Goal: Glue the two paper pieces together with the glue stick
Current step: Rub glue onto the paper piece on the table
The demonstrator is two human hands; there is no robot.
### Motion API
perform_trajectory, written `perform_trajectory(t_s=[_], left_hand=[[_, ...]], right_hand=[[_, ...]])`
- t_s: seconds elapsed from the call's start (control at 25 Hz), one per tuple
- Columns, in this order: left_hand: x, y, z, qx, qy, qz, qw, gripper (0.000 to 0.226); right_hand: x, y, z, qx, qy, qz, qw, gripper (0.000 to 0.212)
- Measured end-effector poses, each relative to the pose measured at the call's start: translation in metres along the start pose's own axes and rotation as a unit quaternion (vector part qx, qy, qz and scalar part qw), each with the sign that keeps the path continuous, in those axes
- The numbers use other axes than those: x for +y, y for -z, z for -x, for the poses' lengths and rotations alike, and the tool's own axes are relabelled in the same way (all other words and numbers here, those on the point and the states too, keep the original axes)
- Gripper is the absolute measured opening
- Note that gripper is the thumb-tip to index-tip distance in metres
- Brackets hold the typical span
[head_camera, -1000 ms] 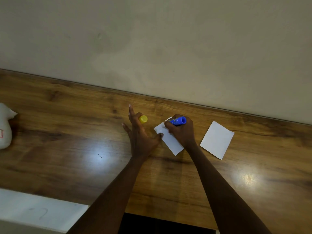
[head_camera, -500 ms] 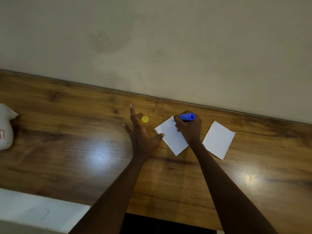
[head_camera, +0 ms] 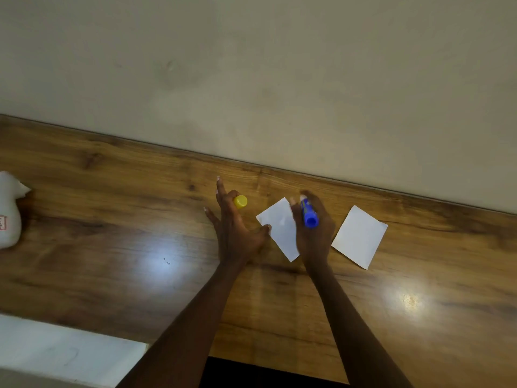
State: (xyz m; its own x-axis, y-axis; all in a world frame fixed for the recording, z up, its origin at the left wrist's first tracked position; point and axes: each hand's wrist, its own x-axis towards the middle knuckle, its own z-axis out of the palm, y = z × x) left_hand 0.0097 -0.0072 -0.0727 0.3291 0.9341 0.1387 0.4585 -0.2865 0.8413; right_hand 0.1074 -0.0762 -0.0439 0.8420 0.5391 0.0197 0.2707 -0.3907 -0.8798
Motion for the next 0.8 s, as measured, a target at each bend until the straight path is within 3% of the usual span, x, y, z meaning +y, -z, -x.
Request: perform_trajectory(t_s=[0.16, 0.44, 0.6, 0.8], left_hand=[[0.000, 0.000, 0.000, -0.003, -0.002, -0.005, 1.000, 0.120], [-0.005, 0.002, 0.000, -0.007, -0.016, 0.016, 1.000, 0.100], [-0.007, 0.003, -0.001, -0.011, -0.033, 0.010, 0.999, 0.101], [-0.006, 0.004, -0.002, -0.019, -0.026, -0.006, 0.999, 0.111]], right_hand=[[0.008, -0.007, 0.034, -0.089, 0.015, 0.226, 0.970, 0.050], [0.000, 0.009, 0.006, -0.281, 0.082, 0.236, 0.927, 0.050], [-0.011, 0.021, -0.016, -0.414, 0.108, 0.259, 0.866, 0.052], [-0.014, 0.023, -0.057, -0.515, 0.193, 0.294, 0.782, 0.062]])
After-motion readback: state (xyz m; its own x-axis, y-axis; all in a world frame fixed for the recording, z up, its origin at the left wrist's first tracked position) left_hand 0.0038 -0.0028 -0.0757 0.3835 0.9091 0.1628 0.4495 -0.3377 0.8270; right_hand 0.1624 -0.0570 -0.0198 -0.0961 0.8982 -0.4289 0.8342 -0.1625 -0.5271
